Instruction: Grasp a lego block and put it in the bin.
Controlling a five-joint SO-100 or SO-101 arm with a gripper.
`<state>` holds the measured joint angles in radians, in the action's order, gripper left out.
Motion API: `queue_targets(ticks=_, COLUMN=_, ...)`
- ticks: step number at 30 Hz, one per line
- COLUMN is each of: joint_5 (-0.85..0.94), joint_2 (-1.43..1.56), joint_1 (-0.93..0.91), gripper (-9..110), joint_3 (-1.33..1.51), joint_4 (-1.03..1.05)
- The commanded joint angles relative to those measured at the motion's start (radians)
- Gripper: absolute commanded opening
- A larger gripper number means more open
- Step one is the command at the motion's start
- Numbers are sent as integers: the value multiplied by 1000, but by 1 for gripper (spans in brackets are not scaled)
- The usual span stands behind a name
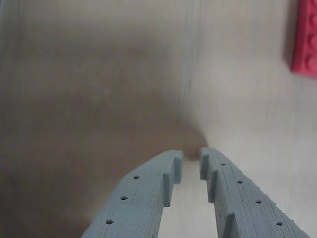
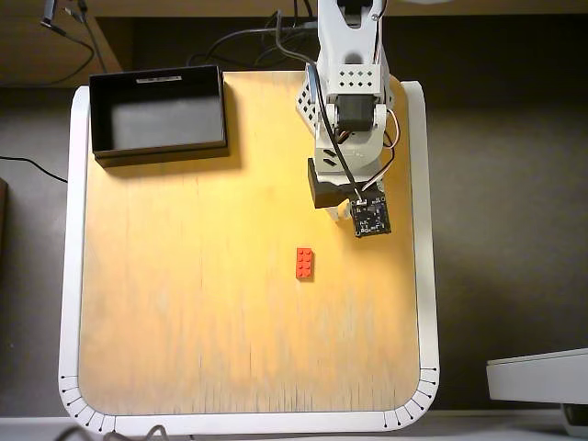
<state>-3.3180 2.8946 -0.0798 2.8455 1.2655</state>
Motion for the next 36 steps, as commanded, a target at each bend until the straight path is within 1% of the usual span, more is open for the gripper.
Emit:
queue_targets(ticks=1, joint_5=-57, joint_2=-241, joint_1=-29, gripper=0, joint_3=-350, joint_4=-31)
queue_targets(ticks=4, joint_5=-138, joint_2=-396, joint_1=-63, gripper=0, joint_3=-529, joint_4=-31)
queue_targets(ticks=9, joint_5=-176, joint_2=-604, joint_1=-110, gripper=1, joint_3=-796, joint_4=-29)
queue_targets(ticks=14, joint_5=-225, joint_2=-733, joint_1=-166, gripper=5, joint_3=-945, joint_4=-29)
queue_targets(ticks=18, joint_5=-258, joint_2=-787, joint_1=-207, gripper=9, joint_3=-965, joint_4=-29)
queue_targets(ticks=27, joint_5=-236, joint_2=-808, joint_1=-210, gripper=18, joint_3=-965, joint_4=15)
queue_targets(ticks=32, joint_5=-195, joint_2=-815, joint_1=-212, gripper=20, joint_3=-968, joint_4=46)
queue_targets(ticks=36, joint_5=-147, joint_2=-857, joint_1=-252, gripper=20, joint_3=-968, joint_4=52)
